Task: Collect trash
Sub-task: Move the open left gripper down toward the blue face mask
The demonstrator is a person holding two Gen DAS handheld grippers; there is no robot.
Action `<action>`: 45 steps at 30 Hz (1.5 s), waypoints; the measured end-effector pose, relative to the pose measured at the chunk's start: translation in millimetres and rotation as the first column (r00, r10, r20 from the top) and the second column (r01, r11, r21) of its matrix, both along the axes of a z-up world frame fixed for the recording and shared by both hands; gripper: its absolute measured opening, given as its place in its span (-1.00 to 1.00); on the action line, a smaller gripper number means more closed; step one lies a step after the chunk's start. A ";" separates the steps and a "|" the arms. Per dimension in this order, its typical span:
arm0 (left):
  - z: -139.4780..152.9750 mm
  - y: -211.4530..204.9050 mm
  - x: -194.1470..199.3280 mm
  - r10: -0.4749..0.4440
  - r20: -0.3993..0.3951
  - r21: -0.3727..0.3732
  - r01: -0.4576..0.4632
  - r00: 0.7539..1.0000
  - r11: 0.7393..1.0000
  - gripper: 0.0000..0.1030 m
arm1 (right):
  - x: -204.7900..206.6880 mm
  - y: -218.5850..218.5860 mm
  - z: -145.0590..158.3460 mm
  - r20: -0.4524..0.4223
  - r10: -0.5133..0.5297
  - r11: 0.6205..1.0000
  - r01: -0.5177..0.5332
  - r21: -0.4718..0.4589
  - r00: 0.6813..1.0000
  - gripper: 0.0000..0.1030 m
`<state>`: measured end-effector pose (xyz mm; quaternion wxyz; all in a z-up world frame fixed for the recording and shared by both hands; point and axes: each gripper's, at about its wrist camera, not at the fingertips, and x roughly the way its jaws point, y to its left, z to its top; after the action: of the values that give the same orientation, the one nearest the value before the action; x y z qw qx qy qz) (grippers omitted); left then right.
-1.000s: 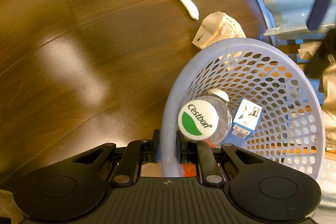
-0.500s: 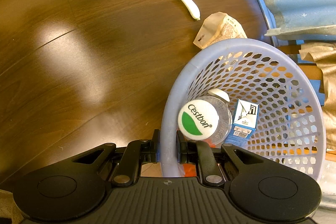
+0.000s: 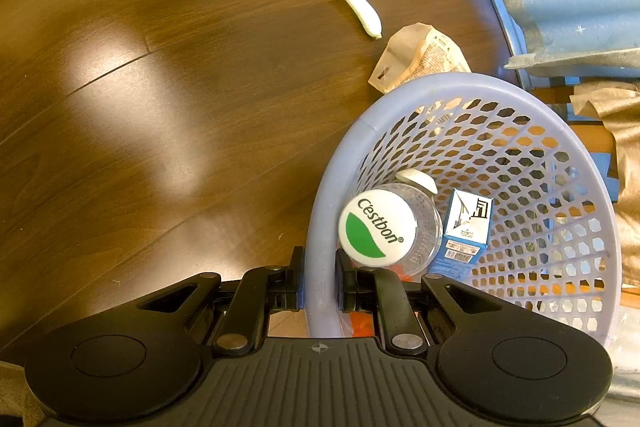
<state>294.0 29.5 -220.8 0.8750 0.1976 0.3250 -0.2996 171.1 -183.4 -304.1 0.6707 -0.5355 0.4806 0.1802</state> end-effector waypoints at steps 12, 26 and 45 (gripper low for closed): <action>-29.7 46.6 -11.1 0.084 -0.038 0.050 -0.082 0.996 0.995 0.92 | 0.7 2.9 0.4 -0.003 -0.002 1.000 0.002 -0.001 1.000 -0.79; -87.5 109.4 -3.2 0.239 -0.104 0.147 -0.223 0.965 0.964 0.66 | -0.1 2.7 0.5 -0.010 0.007 1.000 -0.007 -0.012 1.000 -0.79; -132.7 120.6 14.1 0.267 -0.211 0.157 -0.237 0.940 0.959 0.21 | 0.0 0.9 -0.2 -0.012 0.010 1.000 -0.010 -0.021 1.000 -0.79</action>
<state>308.1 150.1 -353.5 0.8480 0.1745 0.4654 -0.1839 171.1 -182.5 -304.3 0.6611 -0.5438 0.4839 0.1815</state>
